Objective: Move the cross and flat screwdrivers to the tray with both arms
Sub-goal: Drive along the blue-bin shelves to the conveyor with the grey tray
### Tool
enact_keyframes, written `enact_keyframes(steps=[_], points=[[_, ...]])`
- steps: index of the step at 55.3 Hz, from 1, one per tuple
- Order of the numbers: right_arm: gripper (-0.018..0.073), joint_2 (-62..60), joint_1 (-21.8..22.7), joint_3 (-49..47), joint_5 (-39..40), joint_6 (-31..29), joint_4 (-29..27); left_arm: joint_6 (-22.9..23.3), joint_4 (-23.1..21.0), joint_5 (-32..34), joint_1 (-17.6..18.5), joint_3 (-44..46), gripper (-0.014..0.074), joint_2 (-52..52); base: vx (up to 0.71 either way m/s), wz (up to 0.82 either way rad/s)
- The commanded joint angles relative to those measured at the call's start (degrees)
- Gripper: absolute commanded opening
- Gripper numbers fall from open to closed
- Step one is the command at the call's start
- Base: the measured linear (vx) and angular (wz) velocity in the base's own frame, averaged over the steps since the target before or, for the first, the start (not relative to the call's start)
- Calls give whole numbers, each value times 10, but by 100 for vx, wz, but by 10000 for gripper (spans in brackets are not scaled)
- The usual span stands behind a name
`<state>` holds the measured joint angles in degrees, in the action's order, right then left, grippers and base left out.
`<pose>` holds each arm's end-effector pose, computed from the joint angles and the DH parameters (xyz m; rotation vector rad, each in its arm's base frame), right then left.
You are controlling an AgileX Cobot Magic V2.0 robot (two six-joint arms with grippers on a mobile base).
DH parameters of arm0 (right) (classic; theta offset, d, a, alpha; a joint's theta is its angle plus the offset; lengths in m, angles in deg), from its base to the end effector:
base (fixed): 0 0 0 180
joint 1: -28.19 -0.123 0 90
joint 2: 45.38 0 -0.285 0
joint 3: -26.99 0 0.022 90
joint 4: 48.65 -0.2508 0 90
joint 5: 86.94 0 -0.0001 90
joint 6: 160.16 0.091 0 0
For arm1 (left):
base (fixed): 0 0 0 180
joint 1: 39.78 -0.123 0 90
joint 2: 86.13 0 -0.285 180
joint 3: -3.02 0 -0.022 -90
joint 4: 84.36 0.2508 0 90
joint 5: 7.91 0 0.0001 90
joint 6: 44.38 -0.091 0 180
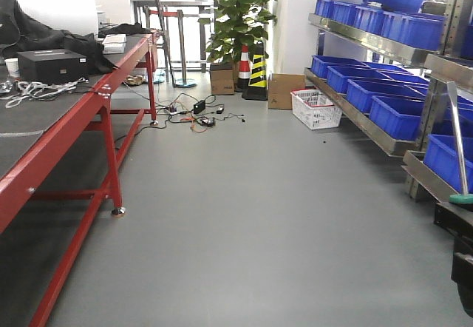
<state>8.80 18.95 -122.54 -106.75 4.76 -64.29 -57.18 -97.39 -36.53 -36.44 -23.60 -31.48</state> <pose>0.1653 0.0353 0.3777 -0.2161 1.8016 0.1933 0.1642 -0.0194 0.3853 0.1506 1.9011 -0.1271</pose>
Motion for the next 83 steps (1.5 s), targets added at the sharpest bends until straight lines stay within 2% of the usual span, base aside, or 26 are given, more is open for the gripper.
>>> enact_keyframes(steps=[1,34,83], points=[[-8,-5,2,-17,52,-1,-1,2,-8,52,2,18,0,-4,57,0],[-8,-5,2,-17,51,-1,-1,2,-8,52,2,18,0,-4,54,-23],[-8,-5,2,-17,50,-1,-1,2,-8,52,2,18,0,-4,44,-80]])
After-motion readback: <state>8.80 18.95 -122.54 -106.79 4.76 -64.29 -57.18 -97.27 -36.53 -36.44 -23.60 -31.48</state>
